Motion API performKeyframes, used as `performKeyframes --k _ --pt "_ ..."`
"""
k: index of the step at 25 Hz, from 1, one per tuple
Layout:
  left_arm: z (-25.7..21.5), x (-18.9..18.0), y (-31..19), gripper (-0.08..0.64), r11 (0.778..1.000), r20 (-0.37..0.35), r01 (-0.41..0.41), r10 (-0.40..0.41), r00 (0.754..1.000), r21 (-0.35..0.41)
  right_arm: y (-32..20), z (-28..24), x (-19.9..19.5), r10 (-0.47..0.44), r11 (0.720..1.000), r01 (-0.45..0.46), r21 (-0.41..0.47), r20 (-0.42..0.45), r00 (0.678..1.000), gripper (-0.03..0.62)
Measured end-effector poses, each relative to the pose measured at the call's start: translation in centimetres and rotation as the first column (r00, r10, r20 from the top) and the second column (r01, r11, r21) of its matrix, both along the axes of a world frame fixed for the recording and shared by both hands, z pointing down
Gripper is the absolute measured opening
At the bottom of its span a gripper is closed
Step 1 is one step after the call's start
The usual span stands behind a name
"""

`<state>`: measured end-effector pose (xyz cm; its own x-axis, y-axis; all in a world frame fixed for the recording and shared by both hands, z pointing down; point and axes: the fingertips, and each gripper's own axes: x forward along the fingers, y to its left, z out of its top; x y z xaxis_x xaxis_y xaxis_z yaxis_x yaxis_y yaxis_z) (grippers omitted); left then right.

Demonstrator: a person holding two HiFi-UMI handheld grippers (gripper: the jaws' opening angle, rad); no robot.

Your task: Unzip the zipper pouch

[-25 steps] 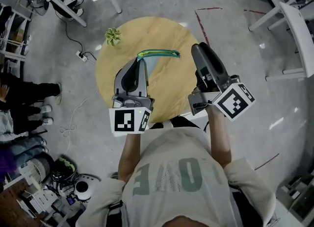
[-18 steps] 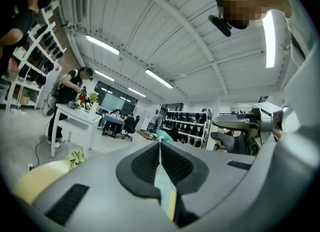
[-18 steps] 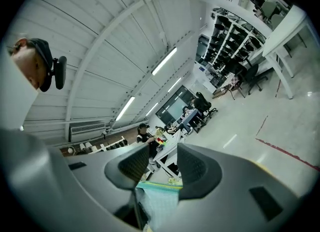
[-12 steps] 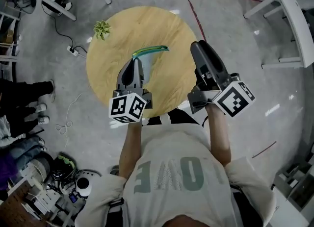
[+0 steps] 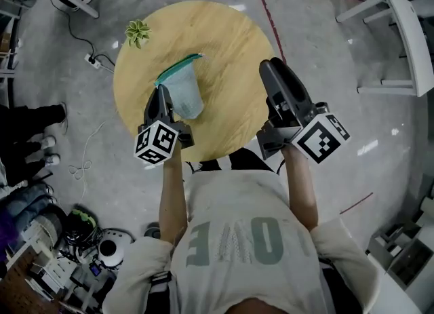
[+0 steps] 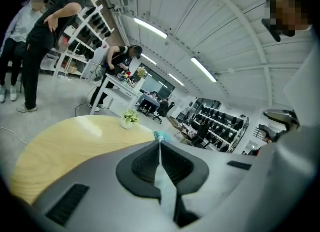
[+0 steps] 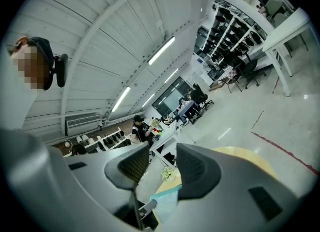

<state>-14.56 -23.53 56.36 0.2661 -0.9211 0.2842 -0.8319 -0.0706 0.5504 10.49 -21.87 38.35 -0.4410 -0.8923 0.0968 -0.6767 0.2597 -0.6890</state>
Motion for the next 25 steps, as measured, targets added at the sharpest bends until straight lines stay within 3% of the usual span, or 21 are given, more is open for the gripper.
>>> performKeyframes --k 7,13,19,21,25 --pt "4.7 -3.8 0.8 0.028 0.993 0.060 0.072 -0.067 0.996 -0.097 -0.5 1.4 -2.6 -0.054 0.998 0.054 -0.034 -0.015 0.998 0.167" --pt "8.6 -5.2 2.3 0.029 0.974 0.106 0.114 -0.094 0.990 -0.198 -0.4 2.5 -4.5 -0.101 0.993 0.099 -0.062 -0.027 0.995 0.167" --pt "8.9 -5.1 2.1 0.036 0.971 0.164 0.107 -0.072 0.984 -0.212 0.0 2.8 -5.6 -0.124 0.990 0.122 -0.071 -0.025 0.992 0.167" --pt "9.0 -5.1 2.1 0.116 0.969 0.158 0.109 -0.074 0.985 -0.223 0.1 2.7 -5.9 -0.129 0.989 0.127 -0.070 -0.023 0.991 0.167" --pt "8.7 -5.2 2.2 0.162 0.967 0.167 0.120 -0.084 0.982 -0.224 0.5 2.4 -5.9 -0.130 0.990 0.129 -0.060 -0.017 0.991 0.167"
